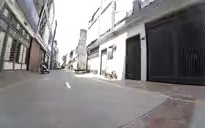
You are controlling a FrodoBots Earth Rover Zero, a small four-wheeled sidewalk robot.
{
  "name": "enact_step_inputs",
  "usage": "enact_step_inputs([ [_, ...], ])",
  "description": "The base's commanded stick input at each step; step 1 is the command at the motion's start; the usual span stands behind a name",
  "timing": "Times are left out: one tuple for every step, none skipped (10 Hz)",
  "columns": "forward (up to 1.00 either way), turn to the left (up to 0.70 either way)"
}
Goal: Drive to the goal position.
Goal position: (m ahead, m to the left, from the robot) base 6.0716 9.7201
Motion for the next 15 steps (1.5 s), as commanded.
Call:
enact_step_inputs([
  [1.00, 0.00],
  [1.00, 0.00],
  [1.00, 0.00],
  [1.00, 0.00],
  [1.00, 0.00],
  [1.00, 0.00],
  [1.00, 0.00],
  [1.00, 0.00],
  [1.00, 0.00],
  [1.00, 0.00],
  [1.00, 0.00],
  [1.00, 0.04],
  [1.00, 0.31],
  [1.00, 0.40],
  [1.00, 0.34],
])
